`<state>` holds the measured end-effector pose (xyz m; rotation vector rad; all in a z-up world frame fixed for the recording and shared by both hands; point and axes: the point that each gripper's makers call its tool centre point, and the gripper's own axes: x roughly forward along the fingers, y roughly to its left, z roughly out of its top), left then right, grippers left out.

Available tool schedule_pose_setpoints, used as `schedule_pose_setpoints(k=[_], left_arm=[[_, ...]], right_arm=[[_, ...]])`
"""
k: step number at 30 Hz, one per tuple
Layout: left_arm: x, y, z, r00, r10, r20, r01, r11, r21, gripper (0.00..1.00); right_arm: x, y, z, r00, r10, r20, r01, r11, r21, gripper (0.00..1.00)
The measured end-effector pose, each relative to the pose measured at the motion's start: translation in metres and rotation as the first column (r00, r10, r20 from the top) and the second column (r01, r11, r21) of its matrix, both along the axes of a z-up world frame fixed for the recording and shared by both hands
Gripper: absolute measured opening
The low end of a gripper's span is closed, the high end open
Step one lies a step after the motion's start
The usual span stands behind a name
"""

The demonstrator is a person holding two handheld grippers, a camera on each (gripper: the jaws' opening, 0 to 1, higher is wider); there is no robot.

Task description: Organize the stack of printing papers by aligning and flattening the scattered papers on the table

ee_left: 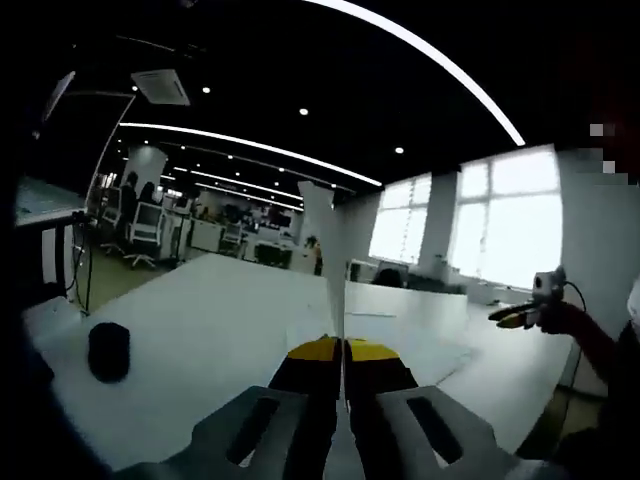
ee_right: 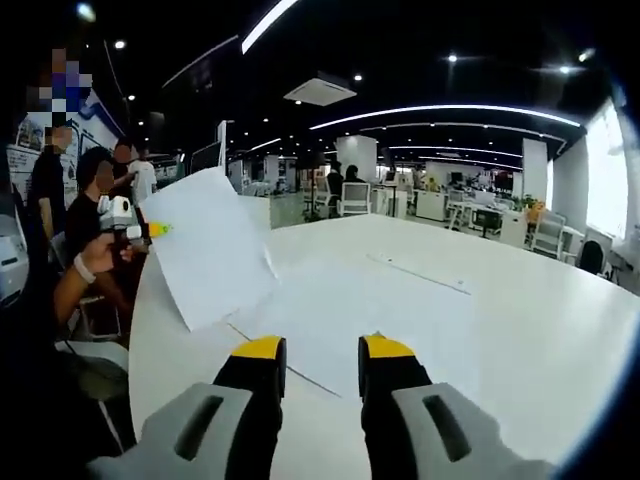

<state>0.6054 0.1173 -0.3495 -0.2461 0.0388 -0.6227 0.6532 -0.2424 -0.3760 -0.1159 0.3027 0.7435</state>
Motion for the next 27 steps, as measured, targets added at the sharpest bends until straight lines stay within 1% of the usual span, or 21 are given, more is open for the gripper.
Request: schedule_pose_setpoints(k=[3, 5, 7, 16, 22, 27], left_arm=[[0.000, 0.004, -0.002, 1.000, 0.007, -0.002, -0.007, 1.000, 0.005, 0.06], [0.001, 0.006, -0.003, 1.000, 0.008, -0.006, -0.008, 1.000, -0.005, 0.06], [0.000, 0.005, -0.003, 1.000, 0.003, -0.010, -0.003, 1.000, -0.017, 0.06], [0.000, 0.006, -0.004, 1.000, 0.002, -0.007, -0.002, 1.000, -0.017, 0.06], [0.000, 0.006, -0.007, 1.000, 0.000, -0.012, -0.001, 1.000, -0.024, 0.06], [0.000, 0.001, -0.009, 1.000, -0.011, -0.015, 0.011, 1.000, -0.026, 0.06]], right_arm=[[0.000, 0.000, 0.000, 1.000, -0.001, 0.001, 0.001, 1.000, -0.001, 0.25], [0.000, 0.001, 0.000, 1.000, -0.001, 0.002, 0.001, 1.000, -0.003, 0.25], [0.000, 0.001, 0.000, 1.000, 0.001, 0.003, -0.001, 1.000, -0.003, 0.25], [0.004, 0.005, 0.000, 1.000, 0.007, 0.005, -0.007, 1.000, 0.000, 0.26], [0.014, 0.009, -0.007, 1.000, 0.014, -0.001, -0.014, 1.000, -0.007, 0.27], [0.026, 0.009, -0.015, 1.000, 0.008, -0.011, -0.009, 1.000, -0.012, 0.27]])
